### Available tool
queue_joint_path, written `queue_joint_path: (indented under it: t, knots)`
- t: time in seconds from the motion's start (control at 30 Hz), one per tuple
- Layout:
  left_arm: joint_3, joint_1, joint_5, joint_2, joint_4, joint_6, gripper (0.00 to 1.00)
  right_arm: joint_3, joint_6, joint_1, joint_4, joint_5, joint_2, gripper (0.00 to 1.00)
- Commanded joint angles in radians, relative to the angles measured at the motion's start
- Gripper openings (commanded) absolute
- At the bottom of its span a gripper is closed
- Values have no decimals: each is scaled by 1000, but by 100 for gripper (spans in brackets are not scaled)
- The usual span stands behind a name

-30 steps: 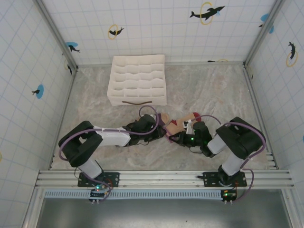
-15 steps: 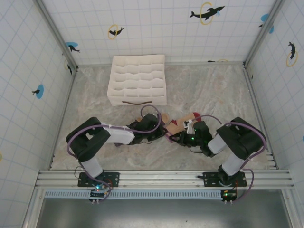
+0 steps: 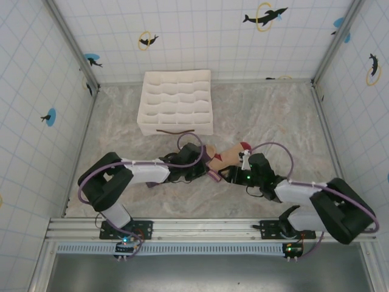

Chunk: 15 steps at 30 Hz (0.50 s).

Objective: Roll the socks

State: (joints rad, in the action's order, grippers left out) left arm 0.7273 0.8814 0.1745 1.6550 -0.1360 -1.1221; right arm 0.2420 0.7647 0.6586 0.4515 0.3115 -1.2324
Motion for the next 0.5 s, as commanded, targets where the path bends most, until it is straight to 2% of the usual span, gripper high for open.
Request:
queue_joint_path:
  t: [0.0, 0.23, 0.47]
  knots:
    - [-6, -4, 13, -32, 116, 36, 0, 66, -161, 60, -227, -183, 100, 71]
    - [0, -4, 49, -35, 181, 57, 0, 156, -408, 320, -368, -544, 158, 73]
    - [-21, -7, 61, -52, 179, 70, 0, 209, -585, 538, -406, -829, 41, 72]
